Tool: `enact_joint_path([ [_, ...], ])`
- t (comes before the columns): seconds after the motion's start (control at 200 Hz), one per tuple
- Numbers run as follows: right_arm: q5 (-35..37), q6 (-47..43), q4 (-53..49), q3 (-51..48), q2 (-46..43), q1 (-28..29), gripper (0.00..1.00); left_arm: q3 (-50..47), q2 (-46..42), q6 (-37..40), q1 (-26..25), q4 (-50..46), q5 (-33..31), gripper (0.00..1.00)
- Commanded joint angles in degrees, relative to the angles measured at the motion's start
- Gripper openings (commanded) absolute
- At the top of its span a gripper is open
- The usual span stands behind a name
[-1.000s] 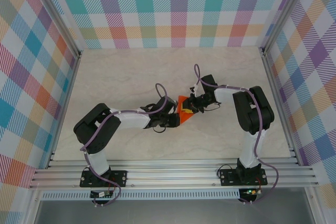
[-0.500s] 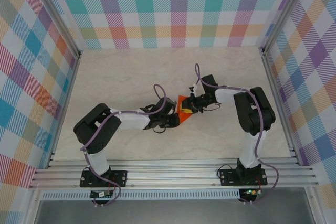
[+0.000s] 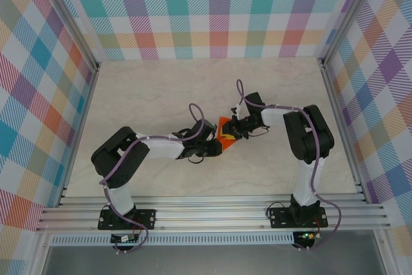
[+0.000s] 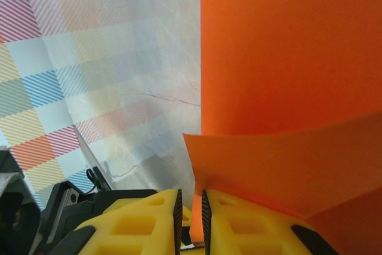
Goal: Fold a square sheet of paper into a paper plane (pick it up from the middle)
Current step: Fourth fold the wing at the center of the table.
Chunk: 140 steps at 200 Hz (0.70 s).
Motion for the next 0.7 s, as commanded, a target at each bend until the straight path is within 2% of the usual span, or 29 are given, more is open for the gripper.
enact_joint_path([
  [0.0, 0.97, -1.06, -1.61, 1.75, 1.06, 0.26, 0.18, -0.68, -1.26, 1.09, 0.47, -1.80, -1.55, 0.27],
  [0.225, 0.94, -1.24, -1.99, 2.10, 0.81, 0.27, 0.18, -0.13, -2.56, 3.66, 0.50, -4.76, -2.52, 0.36],
  [0.695, 0.73, -1.29, -2.02, 2.02, 0.72, 0.26, 0.18, 0.75, -4.92, 6.00, 0.51, -5.70, -3.76, 0.42],
])
